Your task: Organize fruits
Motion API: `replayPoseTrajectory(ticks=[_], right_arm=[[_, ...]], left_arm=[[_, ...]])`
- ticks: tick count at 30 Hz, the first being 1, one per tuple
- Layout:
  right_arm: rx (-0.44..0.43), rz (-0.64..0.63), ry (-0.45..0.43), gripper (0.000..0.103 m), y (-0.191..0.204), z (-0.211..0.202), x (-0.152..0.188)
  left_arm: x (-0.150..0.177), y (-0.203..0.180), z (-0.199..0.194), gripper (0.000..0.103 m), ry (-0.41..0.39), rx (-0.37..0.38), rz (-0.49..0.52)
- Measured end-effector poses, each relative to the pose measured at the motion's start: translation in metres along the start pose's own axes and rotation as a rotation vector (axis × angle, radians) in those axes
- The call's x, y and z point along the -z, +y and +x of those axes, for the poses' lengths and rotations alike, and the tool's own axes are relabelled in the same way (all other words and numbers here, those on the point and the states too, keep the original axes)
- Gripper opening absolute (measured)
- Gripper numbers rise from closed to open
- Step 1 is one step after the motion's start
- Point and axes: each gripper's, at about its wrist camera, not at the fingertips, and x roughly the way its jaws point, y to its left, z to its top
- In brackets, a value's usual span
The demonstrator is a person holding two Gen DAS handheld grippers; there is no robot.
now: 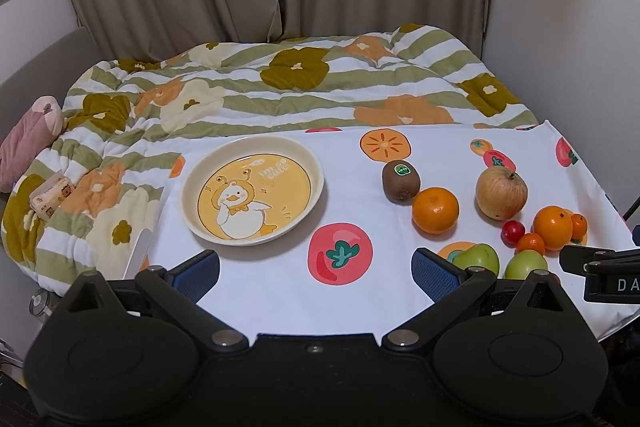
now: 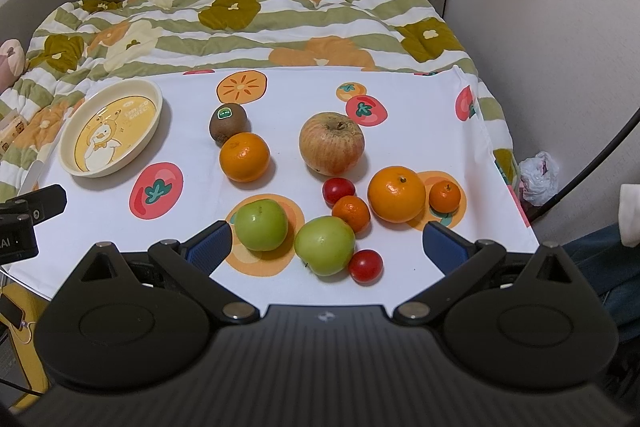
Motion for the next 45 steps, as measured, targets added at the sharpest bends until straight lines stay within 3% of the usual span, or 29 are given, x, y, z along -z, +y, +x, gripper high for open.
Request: replayPoseTrajectory(ticks=[27, 35, 40, 45], right_arm=[[0.020, 0.036, 0.003, 0.103, 0.002, -0.007, 0.005], [0.053, 0.079, -0.032, 0.103, -0.012, -0.008, 0.009], [0.080, 0.112, -0.041, 0.103, -0.025, 0.007, 0.013], [0.069, 0.129, -0.031, 0.103, -0.048, 0.036, 0.016]], left_arm=[[-0.005, 0.004, -0.002, 0.103, 0.006, 0.023, 0.031], [-0.006, -0.005, 0.004, 0.103, -0.026, 0.098, 0.101], [-0.002, -0.023, 0.028, 0.103, 0.003, 0.165, 0.161], [0.002, -0.050, 0.054, 0.103, 0.046, 0.188, 0.156]])
